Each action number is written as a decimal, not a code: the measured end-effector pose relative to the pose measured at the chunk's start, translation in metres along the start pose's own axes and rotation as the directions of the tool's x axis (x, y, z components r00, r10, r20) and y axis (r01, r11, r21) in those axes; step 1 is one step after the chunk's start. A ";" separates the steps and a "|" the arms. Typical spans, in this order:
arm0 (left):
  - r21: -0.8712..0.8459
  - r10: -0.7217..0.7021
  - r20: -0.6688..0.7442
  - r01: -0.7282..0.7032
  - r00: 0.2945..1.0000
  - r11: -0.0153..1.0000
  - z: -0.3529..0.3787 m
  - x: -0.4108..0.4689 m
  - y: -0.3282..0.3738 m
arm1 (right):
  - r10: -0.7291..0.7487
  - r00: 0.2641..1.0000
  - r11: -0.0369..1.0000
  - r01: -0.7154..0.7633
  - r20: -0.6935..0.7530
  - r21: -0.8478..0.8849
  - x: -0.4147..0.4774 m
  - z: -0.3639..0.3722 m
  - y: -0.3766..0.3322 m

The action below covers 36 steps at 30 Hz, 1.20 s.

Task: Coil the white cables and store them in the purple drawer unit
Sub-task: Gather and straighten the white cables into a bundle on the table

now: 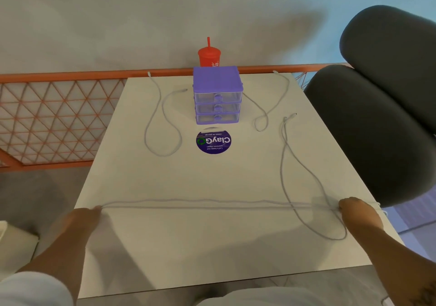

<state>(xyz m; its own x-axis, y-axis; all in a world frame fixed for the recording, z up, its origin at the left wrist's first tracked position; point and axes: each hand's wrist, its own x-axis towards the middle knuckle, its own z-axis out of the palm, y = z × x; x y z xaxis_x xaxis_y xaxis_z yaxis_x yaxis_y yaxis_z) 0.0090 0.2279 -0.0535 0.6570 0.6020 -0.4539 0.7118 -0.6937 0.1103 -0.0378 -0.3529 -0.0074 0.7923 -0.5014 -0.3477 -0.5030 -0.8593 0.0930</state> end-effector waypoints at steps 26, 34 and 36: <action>-0.680 0.423 0.360 0.544 0.832 -0.492 -0.081 -0.026 0.084 | -0.344 0.934 0.935 0.350 -0.098 0.062 -0.017 0.040 -0.119; -0.789 0.391 0.294 0.452 0.872 -0.415 -0.075 -0.020 0.132 | -0.436 0.889 0.900 0.431 0.138 0.068 0.014 0.006 -0.127; -0.811 0.362 0.309 0.443 0.879 -0.382 -0.074 -0.018 0.139 | -0.431 0.899 0.891 0.410 0.081 0.195 0.028 -0.010 -0.128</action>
<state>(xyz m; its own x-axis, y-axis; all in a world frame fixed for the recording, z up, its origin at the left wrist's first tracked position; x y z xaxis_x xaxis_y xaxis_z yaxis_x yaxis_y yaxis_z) 0.1148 0.1503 0.0356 0.7587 0.1556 -0.6326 0.2205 0.8524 0.4742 0.0525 -0.2578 -0.0201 0.9006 -0.0721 -0.4286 -0.1911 -0.9514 -0.2415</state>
